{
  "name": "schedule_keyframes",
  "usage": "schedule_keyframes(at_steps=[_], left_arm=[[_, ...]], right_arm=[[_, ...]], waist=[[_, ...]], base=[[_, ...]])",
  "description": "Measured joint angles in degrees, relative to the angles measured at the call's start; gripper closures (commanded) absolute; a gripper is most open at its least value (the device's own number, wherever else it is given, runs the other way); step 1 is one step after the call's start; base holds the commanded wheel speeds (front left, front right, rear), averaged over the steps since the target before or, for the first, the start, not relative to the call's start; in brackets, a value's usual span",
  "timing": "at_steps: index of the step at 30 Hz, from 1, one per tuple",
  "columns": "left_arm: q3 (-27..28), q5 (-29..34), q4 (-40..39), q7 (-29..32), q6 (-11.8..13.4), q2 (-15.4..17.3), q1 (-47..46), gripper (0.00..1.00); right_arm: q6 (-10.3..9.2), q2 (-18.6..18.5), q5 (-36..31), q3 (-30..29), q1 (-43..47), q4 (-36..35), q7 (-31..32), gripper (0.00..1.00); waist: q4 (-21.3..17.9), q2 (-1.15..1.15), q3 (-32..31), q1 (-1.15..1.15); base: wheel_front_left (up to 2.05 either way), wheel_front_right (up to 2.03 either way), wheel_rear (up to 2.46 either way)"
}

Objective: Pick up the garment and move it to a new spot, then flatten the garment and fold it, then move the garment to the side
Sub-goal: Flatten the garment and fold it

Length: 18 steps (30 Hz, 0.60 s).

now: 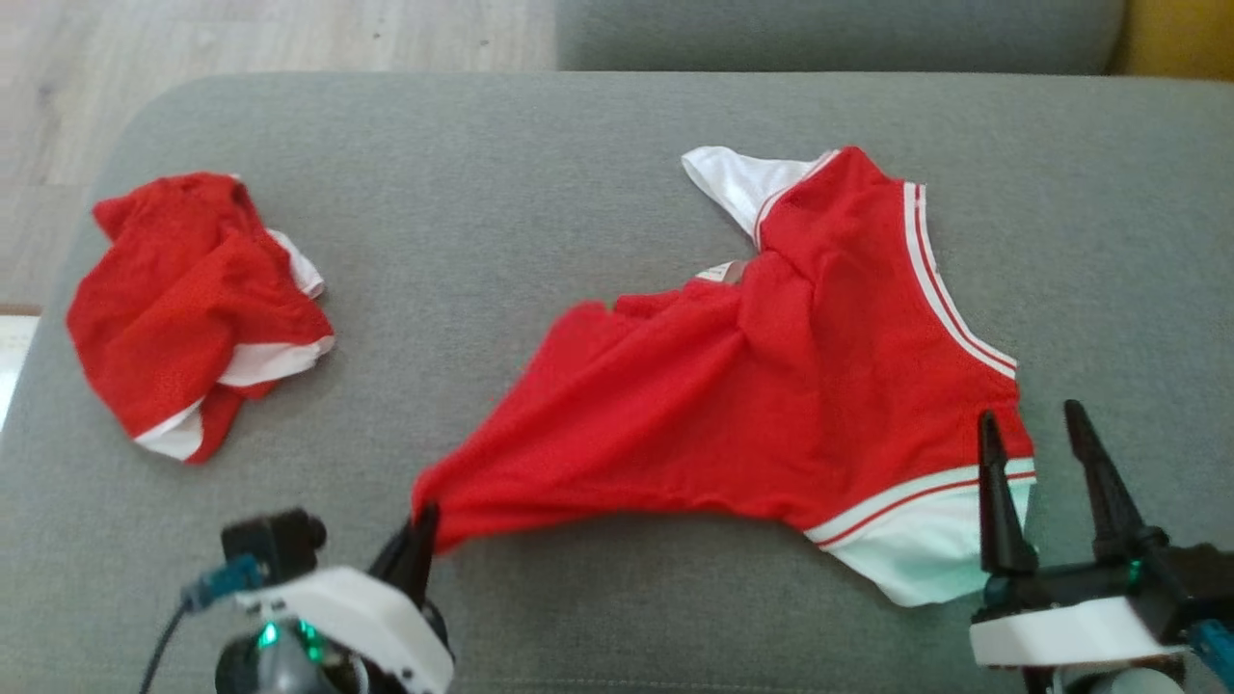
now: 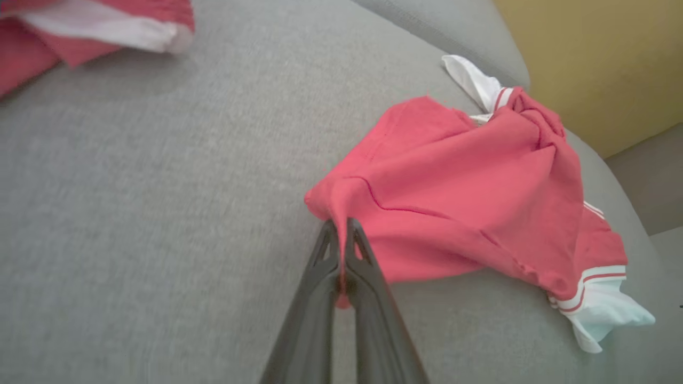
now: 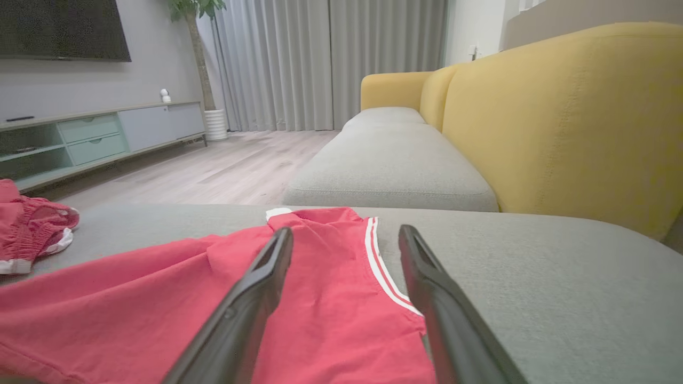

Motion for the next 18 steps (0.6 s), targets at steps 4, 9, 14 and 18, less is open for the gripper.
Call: schedule_keyframes(at_steps=[4,9,14,18], left_arm=[[0.05,-0.60,0.32,-0.77,1.33,-0.37,3.43,0.96],[0.62,0.14,1.88,-4.60,1.46,-0.88,4.27,0.00],[3.08,2.46,4.27,-10.29,3.44,-0.87,4.29,0.00],[3.94,4.15,4.39,-16.01,3.37,-1.16,4.21,0.00]], right_arm=[[-0.01,0.00,-0.33,0.23,0.00,0.71,0.00,0.00],[-0.01,0.00,-0.32,0.36,-0.01,1.20,0.00,0.00],[0.00,0.00,-0.31,0.54,-0.02,1.58,0.00,0.00],[-0.01,0.00,-0.20,0.40,0.00,1.78,0.00,0.00]], waist=[[0.40,0.00,-0.34,0.00],[0.22,0.00,-0.43,0.00],[-0.99,0.00,-0.59,0.00],[-1.86,0.00,-1.62,0.00]], base=[[0.00,0.00,0.00],[0.00,0.00,0.00],[0.00,0.00,0.00],[0.00,0.00,0.00]])
